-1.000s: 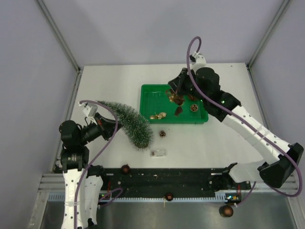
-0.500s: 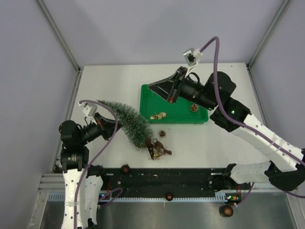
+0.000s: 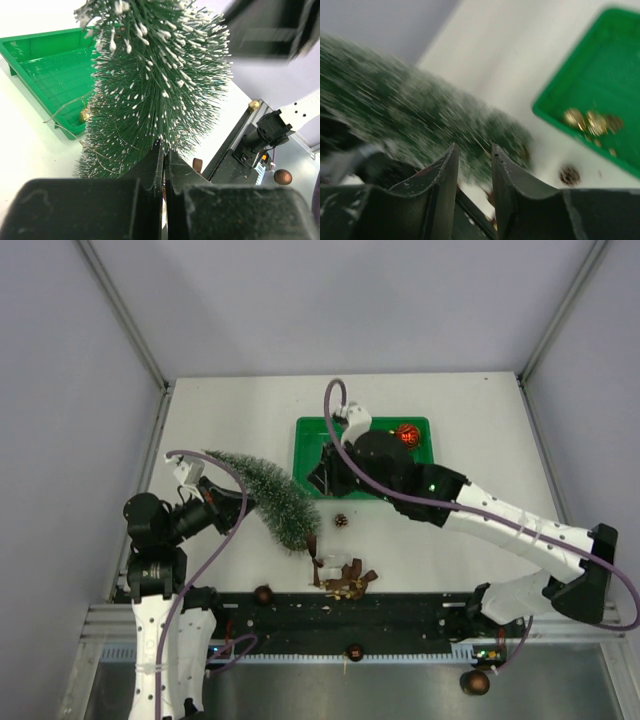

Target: Decorate the small christmas tree

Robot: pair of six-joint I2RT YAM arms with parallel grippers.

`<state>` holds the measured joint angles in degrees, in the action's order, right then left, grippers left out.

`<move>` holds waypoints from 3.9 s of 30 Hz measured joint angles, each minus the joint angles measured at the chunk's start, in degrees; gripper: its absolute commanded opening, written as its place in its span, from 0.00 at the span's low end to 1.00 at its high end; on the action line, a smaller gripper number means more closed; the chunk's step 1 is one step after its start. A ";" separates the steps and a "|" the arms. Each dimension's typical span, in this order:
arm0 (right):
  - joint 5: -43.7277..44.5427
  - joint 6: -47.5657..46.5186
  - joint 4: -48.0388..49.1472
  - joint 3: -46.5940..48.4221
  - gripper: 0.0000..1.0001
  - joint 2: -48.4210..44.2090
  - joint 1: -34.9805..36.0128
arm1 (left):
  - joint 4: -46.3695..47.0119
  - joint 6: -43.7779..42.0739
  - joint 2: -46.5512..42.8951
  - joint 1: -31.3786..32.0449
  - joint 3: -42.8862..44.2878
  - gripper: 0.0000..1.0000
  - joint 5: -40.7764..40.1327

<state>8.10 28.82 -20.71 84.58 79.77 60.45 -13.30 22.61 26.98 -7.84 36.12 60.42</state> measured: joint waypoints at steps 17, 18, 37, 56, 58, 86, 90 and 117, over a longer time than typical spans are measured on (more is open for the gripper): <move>-0.31 11.10 -1.11 -46.10 0.64 -17.57 3.58 | -0.15 -0.02 -0.50 0.00 0.00 0.00 -0.02; -0.48 11.28 -0.17 -46.40 0.64 -17.03 4.50 | -0.26 -0.02 -0.50 0.00 0.00 0.00 -0.02; 8.90 10.49 2.80 -45.99 0.00 -5.05 15.17 | -1.38 -0.28 -0.09 0.00 0.72 0.00 -0.04; 9.25 -5.81 -4.09 -0.79 0.00 -16.79 15.96 | -1.81 -0.46 -0.26 0.00 0.96 0.00 -0.11; 7.65 -7.74 -3.76 3.02 0.00 -14.67 15.98 | -1.81 -0.46 -0.26 0.00 0.96 0.00 -0.22; 1.25 -13.16 0.35 18.71 0.00 6.91 8.46 | -1.75 -0.22 -1.88 0.00 0.96 0.00 0.39; -1.20 -11.17 1.55 18.60 0.10 10.05 6.05 | -1.75 -0.26 -2.03 0.00 0.96 0.00 0.70; -3.89 -4.28 8.68 16.35 0.64 19.82 1.05 | -0.87 -0.44 -2.08 0.00 0.50 0.00 4.81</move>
<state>4.21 24.53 -12.03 100.92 99.59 61.49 -14.17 22.17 24.91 -7.84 36.62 65.23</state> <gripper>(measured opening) 0.587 0.019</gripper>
